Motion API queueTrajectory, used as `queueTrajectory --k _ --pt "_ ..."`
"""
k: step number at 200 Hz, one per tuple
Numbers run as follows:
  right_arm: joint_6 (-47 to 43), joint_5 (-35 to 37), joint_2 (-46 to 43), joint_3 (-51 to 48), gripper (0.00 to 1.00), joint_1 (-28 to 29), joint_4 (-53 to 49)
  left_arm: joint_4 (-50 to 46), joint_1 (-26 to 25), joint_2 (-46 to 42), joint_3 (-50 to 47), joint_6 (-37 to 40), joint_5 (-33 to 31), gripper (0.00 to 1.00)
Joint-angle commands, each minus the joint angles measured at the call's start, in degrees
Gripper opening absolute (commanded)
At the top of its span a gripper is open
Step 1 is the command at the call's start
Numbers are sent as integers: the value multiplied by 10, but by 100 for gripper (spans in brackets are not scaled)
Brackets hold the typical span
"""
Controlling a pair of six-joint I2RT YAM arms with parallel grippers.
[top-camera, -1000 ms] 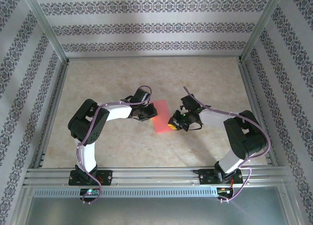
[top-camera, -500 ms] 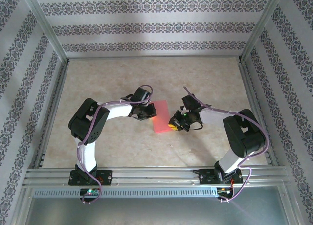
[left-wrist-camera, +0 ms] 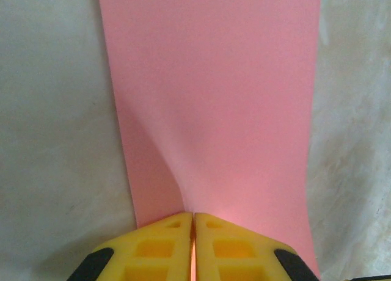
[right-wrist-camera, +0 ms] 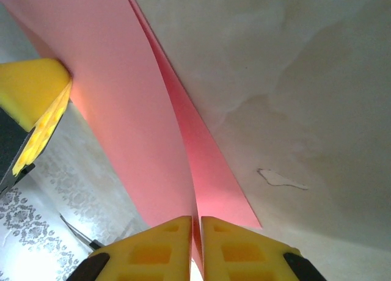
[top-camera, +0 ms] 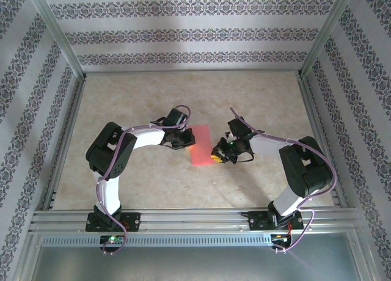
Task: Fold a paper plane with a square sheet of paper (pick it up from the middle)
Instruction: Fold the triangle a second time at the center of the table.
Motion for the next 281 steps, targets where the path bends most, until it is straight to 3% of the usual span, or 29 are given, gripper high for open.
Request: queueTrajectory --k 1,66,183,232,281 --pt "4 -13 7 6 13 6 5 -20 7 17 2 12 1 10" --pt "-12 -12 10 31 0 16 26 -20 7 21 3 16 7 10" --pt "-22 -5 114 107 0 52 100 -27 7 13 13 22 15 10" --pt "-22 4 126 101 0 54 97 -35 10 -19 41 29 11 13" --pt "-23 -3 126 98 0 54 110 -67 17 17 56 31 -15 12"
